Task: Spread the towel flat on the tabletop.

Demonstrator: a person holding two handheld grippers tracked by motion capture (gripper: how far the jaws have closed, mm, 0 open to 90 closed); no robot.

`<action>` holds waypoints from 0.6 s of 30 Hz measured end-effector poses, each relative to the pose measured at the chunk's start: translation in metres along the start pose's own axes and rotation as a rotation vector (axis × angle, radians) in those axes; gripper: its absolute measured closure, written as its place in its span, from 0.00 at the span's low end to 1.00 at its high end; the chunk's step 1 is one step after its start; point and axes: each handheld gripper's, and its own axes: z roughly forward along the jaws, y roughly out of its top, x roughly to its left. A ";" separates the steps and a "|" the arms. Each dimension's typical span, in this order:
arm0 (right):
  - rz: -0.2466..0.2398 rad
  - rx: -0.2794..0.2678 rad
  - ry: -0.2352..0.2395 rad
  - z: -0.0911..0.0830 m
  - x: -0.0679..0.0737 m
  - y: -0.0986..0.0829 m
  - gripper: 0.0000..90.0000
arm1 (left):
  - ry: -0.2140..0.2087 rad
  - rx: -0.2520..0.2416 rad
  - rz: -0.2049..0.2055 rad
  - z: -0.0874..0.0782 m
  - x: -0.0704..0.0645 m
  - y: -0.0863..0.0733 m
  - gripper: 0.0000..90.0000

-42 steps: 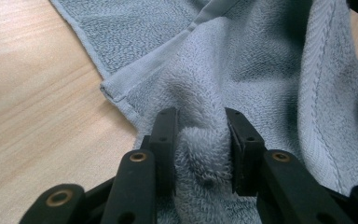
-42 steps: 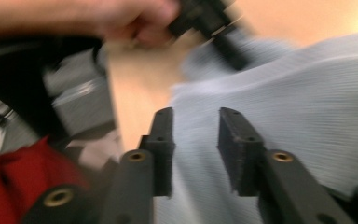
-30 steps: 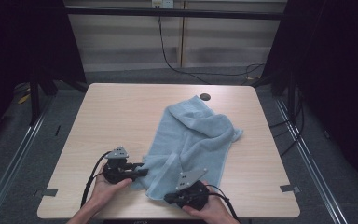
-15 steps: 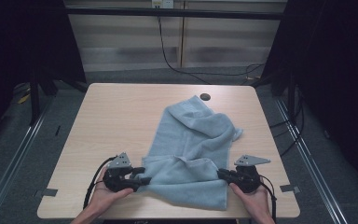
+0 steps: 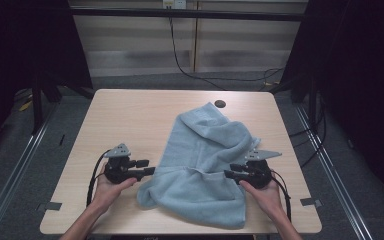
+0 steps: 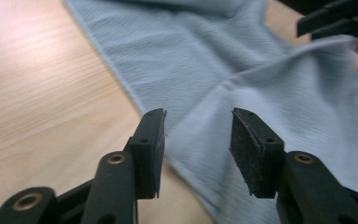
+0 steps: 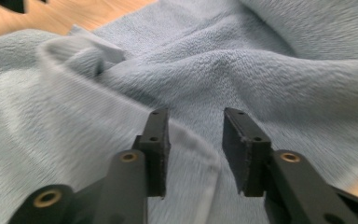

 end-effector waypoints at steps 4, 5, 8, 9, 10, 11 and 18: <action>-0.005 0.039 0.025 0.018 -0.004 -0.003 0.59 | 0.018 0.048 -0.027 0.018 0.013 -0.004 0.54; -0.016 0.050 0.029 0.019 -0.003 -0.004 0.58 | 0.022 0.066 -0.015 0.021 0.011 -0.005 0.53; -0.047 0.067 0.006 0.022 0.001 -0.007 0.57 | 0.014 0.117 0.025 0.031 0.004 -0.009 0.50; -0.085 0.087 -0.023 0.025 0.004 -0.009 0.57 | 0.020 0.118 0.042 0.033 0.002 -0.010 0.48; -0.085 0.087 -0.023 0.025 0.004 -0.009 0.60 | 0.021 0.125 0.050 0.033 0.000 -0.010 0.48; -0.131 0.115 -0.042 0.028 0.008 -0.012 0.62 | 0.030 0.135 0.054 0.032 -0.003 -0.010 0.50; -0.132 0.109 -0.019 0.027 0.013 -0.013 0.91 | 0.039 0.135 0.155 0.028 -0.016 -0.014 0.89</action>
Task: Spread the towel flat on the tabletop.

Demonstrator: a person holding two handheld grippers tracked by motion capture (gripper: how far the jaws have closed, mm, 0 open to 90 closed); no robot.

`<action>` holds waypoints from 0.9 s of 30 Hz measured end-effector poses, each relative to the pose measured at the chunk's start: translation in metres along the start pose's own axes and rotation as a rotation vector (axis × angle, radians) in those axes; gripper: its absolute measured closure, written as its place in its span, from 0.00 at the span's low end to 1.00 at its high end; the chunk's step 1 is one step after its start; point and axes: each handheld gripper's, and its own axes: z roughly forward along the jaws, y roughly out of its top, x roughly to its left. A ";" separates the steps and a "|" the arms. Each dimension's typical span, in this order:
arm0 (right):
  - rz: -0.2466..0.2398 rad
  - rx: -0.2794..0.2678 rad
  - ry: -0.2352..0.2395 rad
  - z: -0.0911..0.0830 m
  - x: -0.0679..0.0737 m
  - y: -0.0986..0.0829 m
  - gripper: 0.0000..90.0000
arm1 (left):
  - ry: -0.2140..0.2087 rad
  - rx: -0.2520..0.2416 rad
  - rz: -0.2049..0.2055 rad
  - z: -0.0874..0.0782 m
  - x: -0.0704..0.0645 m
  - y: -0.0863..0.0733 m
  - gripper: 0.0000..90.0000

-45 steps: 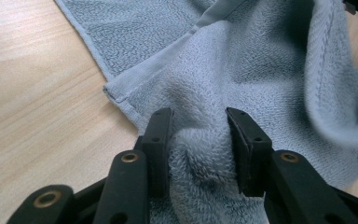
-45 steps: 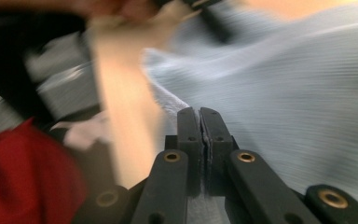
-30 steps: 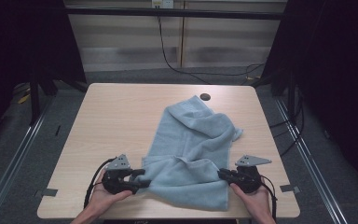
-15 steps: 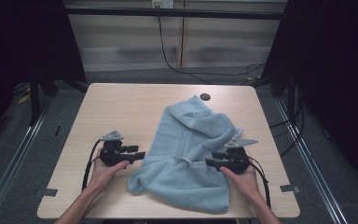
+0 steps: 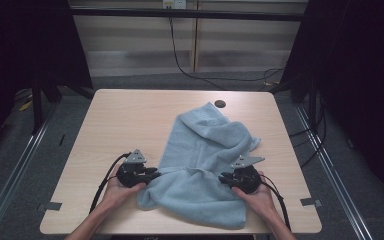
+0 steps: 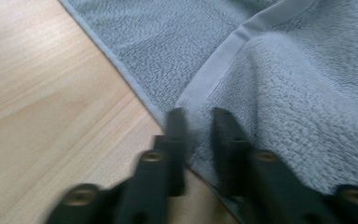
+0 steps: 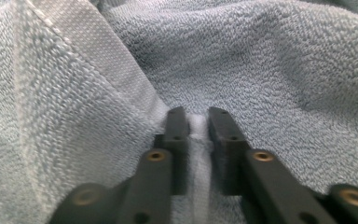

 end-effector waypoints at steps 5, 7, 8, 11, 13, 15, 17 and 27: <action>0.061 -0.035 0.020 -0.010 -0.007 0.001 0.94 | -0.034 -0.054 -0.059 -0.013 0.003 -0.002 0.96; 0.070 -0.051 0.020 -0.014 -0.008 0.002 0.94 | -0.053 -0.098 -0.081 -0.022 0.004 -0.002 0.96; 0.074 -0.072 0.022 -0.018 -0.009 0.003 0.94 | -0.062 -0.123 -0.091 -0.028 0.005 -0.001 0.96; 0.096 -0.159 0.022 -0.041 -0.010 0.008 0.94 | -0.048 -0.172 -0.087 -0.044 0.005 0.002 0.95; 0.098 -0.181 0.025 -0.048 -0.009 0.009 0.94 | -0.040 -0.209 -0.097 -0.054 0.006 0.004 0.95; 0.098 -0.218 0.022 -0.060 -0.007 0.013 0.94 | -0.049 -0.239 -0.098 -0.063 0.005 0.005 0.95; 0.093 -0.249 0.023 -0.071 -0.003 0.016 0.94 | -0.073 -0.277 -0.105 -0.072 0.001 0.006 0.95; 0.030 -0.303 0.089 -0.118 0.040 0.004 0.94 | -0.147 -0.361 -0.064 -0.126 -0.032 -0.018 0.95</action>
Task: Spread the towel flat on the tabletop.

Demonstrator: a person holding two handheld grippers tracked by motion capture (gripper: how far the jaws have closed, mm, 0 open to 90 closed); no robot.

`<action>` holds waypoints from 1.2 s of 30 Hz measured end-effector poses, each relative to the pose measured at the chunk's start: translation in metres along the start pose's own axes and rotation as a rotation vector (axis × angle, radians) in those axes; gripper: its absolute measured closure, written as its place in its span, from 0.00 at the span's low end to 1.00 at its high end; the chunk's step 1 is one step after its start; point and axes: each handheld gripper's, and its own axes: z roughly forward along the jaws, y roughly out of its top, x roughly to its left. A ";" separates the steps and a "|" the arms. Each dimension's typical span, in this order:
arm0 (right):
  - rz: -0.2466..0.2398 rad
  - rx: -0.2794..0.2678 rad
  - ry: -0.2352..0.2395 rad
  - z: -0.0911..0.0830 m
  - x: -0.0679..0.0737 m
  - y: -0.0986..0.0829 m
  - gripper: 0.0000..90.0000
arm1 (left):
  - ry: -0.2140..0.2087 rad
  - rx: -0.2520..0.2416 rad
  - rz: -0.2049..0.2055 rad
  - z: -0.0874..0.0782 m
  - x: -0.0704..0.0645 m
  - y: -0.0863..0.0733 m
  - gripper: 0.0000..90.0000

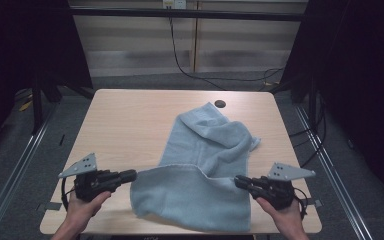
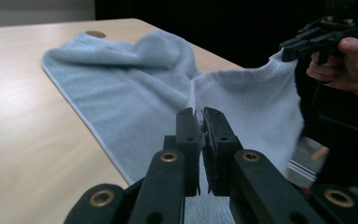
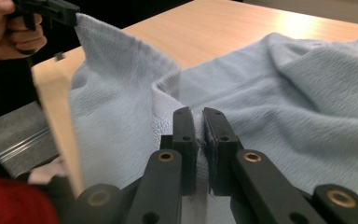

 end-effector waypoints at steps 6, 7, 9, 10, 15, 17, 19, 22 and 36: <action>0.010 0.008 0.049 -0.028 0.027 -0.029 0.93 | -0.052 0.014 -0.058 -0.027 -0.013 -0.038 0.95; 0.031 -0.009 0.085 -0.032 0.031 -0.034 0.93 | -0.075 0.011 -0.056 -0.031 -0.014 -0.044 0.95; 0.036 -0.020 0.107 -0.041 0.039 -0.042 0.88 | -0.094 0.021 -0.077 -0.034 -0.016 -0.053 0.88; 0.036 -0.020 0.107 -0.041 0.039 -0.042 0.88 | -0.105 0.027 -0.079 -0.035 -0.016 -0.056 0.88; 0.038 0.000 0.100 -0.031 0.033 -0.043 0.82 | -0.058 0.039 -0.081 -0.033 -0.010 -0.053 0.79; 0.051 0.003 0.124 -0.028 0.032 -0.044 0.81 | -0.015 0.093 -0.065 -0.017 0.004 -0.046 0.76; 0.025 0.029 0.152 -0.028 0.036 -0.045 0.83 | -0.002 0.104 -0.060 -0.010 0.008 -0.043 0.75; 0.021 0.041 0.138 -0.029 0.039 -0.046 0.81 | 0.019 0.140 -0.058 0.014 0.022 -0.036 0.72; 0.077 0.166 -0.021 0.032 -0.046 -0.039 0.66 | 0.051 0.276 -0.029 0.115 0.054 -0.009 0.67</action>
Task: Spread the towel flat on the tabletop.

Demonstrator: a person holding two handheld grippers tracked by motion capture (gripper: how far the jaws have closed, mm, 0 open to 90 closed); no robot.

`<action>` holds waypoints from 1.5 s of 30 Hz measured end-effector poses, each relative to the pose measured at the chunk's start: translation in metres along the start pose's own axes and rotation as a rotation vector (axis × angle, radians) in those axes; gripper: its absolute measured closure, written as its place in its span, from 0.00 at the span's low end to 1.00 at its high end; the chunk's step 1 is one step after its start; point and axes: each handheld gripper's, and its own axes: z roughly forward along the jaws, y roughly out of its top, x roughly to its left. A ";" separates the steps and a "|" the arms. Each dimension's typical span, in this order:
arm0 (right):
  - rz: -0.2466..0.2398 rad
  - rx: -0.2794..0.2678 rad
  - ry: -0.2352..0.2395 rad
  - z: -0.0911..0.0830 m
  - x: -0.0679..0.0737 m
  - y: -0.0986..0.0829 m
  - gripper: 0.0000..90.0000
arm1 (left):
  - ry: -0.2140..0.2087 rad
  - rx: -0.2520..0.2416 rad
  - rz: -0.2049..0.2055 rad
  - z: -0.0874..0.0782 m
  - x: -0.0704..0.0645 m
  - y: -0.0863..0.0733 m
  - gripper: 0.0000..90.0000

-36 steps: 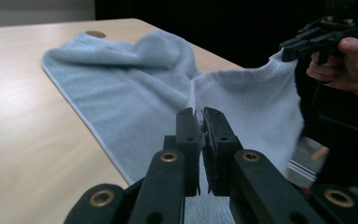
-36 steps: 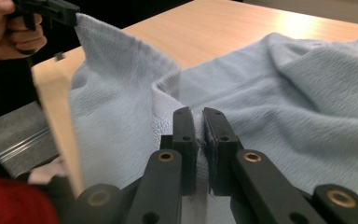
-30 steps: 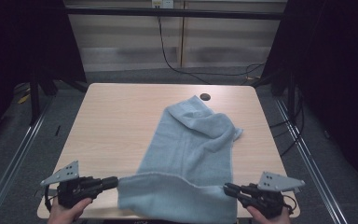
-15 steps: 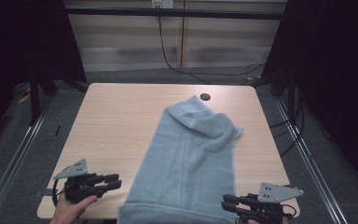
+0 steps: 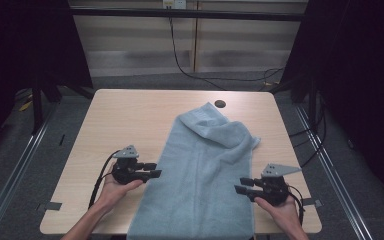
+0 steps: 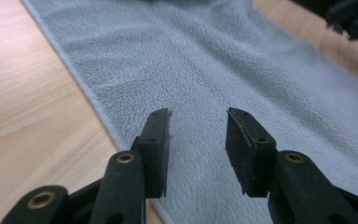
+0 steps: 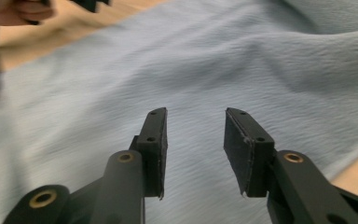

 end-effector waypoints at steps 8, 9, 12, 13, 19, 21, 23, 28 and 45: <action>0.040 0.084 -0.097 0.041 -0.042 0.015 0.56 | 0.070 0.051 0.032 0.041 0.010 0.010 0.61; 0.030 0.089 -0.126 0.047 -0.047 0.018 0.55 | 0.083 0.054 0.040 0.045 0.010 0.009 0.62; 0.032 0.087 -0.142 0.051 -0.051 0.019 0.55 | 0.132 0.073 0.110 0.045 0.004 0.009 0.74; 0.029 0.096 -0.150 0.053 -0.052 0.018 0.54 | 0.131 0.080 0.117 0.044 0.004 0.008 0.79; -0.046 0.142 -0.232 0.058 -0.046 0.013 0.59 | 0.136 0.100 0.127 0.022 0.001 -0.007 0.95; -0.056 0.133 -0.230 0.061 -0.041 0.013 0.71 | 0.137 0.105 0.126 0.009 -0.001 -0.016 0.95; -0.061 0.131 -0.201 0.063 -0.035 0.013 0.82 | 0.126 0.098 0.115 -0.007 -0.005 -0.029 0.95; -0.074 0.135 -0.102 0.073 -0.014 0.019 0.96 | 0.080 0.103 0.057 -0.037 -0.015 -0.053 0.95; -0.054 0.163 0.065 0.013 0.050 -0.033 0.95 | 0.146 -0.003 0.002 -0.034 0.007 -0.021 0.61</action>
